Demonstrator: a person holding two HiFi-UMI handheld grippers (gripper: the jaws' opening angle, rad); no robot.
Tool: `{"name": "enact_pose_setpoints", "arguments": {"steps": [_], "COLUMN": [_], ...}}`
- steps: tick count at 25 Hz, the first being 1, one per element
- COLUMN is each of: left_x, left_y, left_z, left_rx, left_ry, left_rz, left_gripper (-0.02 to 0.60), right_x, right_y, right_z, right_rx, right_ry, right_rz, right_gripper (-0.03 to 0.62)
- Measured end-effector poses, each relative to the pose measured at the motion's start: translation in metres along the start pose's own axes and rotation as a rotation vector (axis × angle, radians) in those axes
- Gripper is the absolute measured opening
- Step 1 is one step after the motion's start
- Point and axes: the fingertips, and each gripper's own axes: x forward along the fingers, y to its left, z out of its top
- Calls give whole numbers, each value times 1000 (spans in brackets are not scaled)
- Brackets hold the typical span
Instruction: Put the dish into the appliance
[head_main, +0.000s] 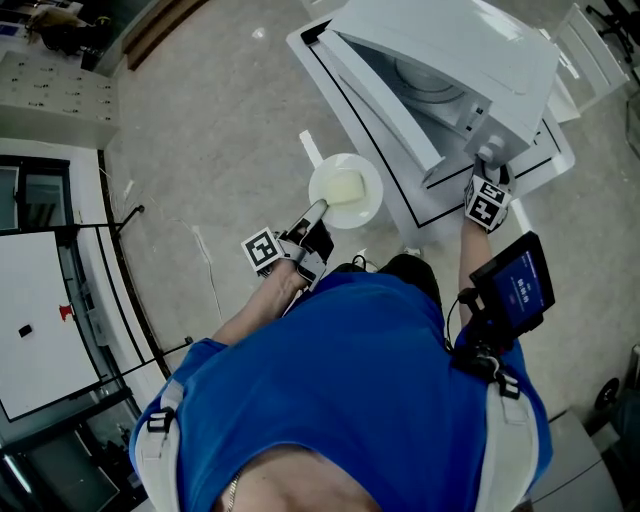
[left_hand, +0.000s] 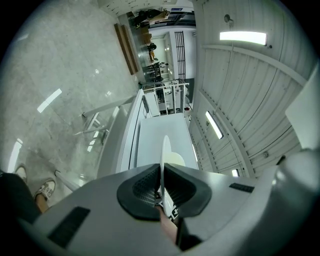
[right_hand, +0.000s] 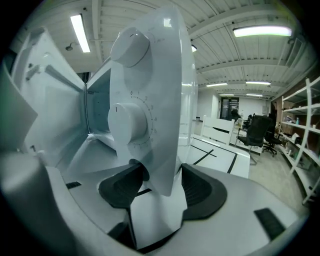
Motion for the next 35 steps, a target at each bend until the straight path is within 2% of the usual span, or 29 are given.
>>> {"name": "enact_pose_setpoints", "arguments": {"steps": [3,11,16,21,35], "left_x": [-11,-65,-89,-103,-120], "left_y": [0,9,15,25,37], "left_z": [4,46,62,66,66], "left_rx": [-6,-19,-22,-29,-22], "left_ry": [-28,-200,-255,-284,-294], "left_rz": [-3,-8,-18,-15,-12], "left_gripper": [18,17,17,18,18], "right_x": [-1,-5,-8,-14,-32], "right_y": [-1,-3,5,8,13], "right_z": [1,3,0,-7,-9], "right_rx": [-3,-16,-43,-61,-57], "right_ry": [5,12,17,22,1], "right_rz": [-1,-11,-14,-10,-17], "right_gripper": [229,229,229,229,229]}}
